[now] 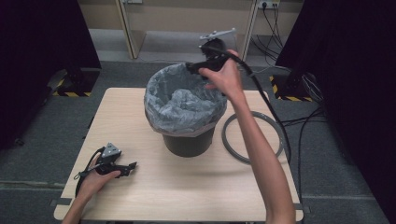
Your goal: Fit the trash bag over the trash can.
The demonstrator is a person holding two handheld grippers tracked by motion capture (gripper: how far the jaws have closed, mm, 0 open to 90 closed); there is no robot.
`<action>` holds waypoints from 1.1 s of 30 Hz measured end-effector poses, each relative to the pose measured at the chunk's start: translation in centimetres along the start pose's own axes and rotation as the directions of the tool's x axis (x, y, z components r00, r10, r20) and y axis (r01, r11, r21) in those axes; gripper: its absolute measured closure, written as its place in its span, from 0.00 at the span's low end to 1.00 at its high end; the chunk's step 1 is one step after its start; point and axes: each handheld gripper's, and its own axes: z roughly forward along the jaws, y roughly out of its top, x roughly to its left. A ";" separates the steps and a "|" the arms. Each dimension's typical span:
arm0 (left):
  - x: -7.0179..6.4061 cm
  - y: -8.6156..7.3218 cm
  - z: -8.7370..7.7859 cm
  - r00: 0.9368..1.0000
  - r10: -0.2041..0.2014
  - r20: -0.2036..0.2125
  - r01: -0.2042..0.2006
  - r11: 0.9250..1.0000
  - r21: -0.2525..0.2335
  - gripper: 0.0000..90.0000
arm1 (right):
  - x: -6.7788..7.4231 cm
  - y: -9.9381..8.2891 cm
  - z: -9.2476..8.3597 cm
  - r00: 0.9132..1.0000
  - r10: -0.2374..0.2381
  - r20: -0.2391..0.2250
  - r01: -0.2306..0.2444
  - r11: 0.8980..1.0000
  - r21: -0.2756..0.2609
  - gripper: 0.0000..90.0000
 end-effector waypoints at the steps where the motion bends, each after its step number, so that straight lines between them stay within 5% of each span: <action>1: 0.0 0.0 0.0 1.000 0.000 0.000 0.000 1.000 0.000 0.15 | -0.7 -0.2 -1.2 1.000 0.002 0.015 -0.002 1.000 -0.010 0.22; 9: 0.0 0.0 0.0 1.000 0.000 0.000 0.000 1.000 0.000 0.15 | -4.6 -4.7 -4.6 0.996 0.049 0.071 -0.049 0.999 0.005 0.22; 19: 0.0 0.0 0.0 1.000 0.000 0.000 0.000 1.000 0.000 0.15 | -6.9 -8.0 -6.7 0.992 0.092 0.087 -0.091 0.996 -0.021 0.22; 33: 0.0 0.0 0.0 1.000 0.000 -0.001 0.000 1.000 0.000 0.15 | -11.0 -16.0 -6.8 0.967 0.185 0.174 -0.193 0.981 0.029 0.25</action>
